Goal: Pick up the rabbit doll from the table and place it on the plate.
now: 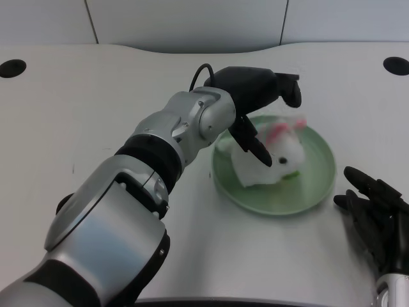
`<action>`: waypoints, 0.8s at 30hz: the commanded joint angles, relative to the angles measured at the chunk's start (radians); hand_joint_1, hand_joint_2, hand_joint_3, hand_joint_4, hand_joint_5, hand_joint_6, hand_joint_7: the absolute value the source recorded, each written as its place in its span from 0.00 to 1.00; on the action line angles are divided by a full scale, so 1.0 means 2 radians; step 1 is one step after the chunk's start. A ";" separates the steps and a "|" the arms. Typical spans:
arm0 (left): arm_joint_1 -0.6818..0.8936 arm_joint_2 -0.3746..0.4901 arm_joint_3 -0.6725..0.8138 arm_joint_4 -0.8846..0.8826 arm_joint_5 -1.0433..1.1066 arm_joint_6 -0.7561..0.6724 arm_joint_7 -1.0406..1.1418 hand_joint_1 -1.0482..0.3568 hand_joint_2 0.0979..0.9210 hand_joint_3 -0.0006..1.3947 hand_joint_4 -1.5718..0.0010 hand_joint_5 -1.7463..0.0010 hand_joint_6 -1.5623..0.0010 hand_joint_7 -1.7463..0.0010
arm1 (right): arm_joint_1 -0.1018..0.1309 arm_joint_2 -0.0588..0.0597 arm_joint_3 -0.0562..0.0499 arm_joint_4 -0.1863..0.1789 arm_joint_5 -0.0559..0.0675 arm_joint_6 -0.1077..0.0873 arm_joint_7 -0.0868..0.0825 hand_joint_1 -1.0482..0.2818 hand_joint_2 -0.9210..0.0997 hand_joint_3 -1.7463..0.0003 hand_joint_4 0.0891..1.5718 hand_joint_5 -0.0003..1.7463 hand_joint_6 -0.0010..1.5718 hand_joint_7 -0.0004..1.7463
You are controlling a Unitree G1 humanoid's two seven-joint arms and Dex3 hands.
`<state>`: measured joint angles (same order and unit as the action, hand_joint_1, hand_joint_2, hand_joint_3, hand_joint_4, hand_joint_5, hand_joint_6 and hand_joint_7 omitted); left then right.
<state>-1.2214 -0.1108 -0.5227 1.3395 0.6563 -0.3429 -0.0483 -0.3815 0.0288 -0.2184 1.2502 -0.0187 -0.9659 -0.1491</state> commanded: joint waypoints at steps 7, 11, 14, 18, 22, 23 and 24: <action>-0.012 0.007 -0.016 0.003 0.012 0.019 0.000 0.00 0.98 0.01 1.00 1.00 1.00 1.00 | 0.005 -0.009 -0.006 0.003 0.009 -0.004 0.008 0.57 0.00 0.84 0.41 0.48 0.60 0.01; -0.009 0.016 -0.007 0.000 0.004 0.015 0.006 0.00 0.98 0.01 1.00 1.00 1.00 1.00 | 0.005 -0.010 -0.006 0.004 0.008 -0.005 0.008 0.57 0.00 0.84 0.41 0.48 0.59 0.01; 0.000 0.031 0.015 -0.005 -0.017 -0.004 0.009 0.00 0.97 0.01 1.00 1.00 1.00 1.00 | 0.005 -0.006 -0.015 0.002 0.027 -0.003 0.036 0.56 0.00 0.83 0.41 0.47 0.59 0.00; 0.012 0.064 0.044 -0.015 -0.045 -0.037 -0.001 0.00 1.00 0.03 1.00 1.00 1.00 1.00 | 0.004 -0.008 -0.014 0.000 0.024 -0.002 0.033 0.58 0.00 0.83 0.40 0.48 0.59 0.00; 0.048 0.106 0.096 -0.029 -0.102 -0.072 -0.039 0.00 1.00 0.03 1.00 1.00 1.00 1.00 | 0.003 -0.013 -0.012 0.000 0.019 -0.001 0.030 0.57 0.00 0.82 0.40 0.48 0.58 0.00; 0.060 0.116 0.105 -0.034 -0.113 -0.083 -0.046 0.00 1.00 0.03 1.00 1.00 1.00 1.00 | 0.003 -0.012 -0.014 0.001 0.022 0.000 0.030 0.57 0.00 0.82 0.40 0.48 0.59 0.00; 0.070 0.123 0.113 -0.038 -0.123 -0.094 -0.052 0.00 1.00 0.04 1.00 1.00 1.00 1.00 | 0.002 -0.012 -0.015 0.002 0.022 0.002 0.029 0.57 0.00 0.82 0.41 0.48 0.59 0.00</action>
<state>-1.1223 0.1039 -0.3170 1.2759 0.4343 -0.5042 -0.1267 -0.3820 0.0217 -0.2421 1.2513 0.0187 -0.9679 -0.0892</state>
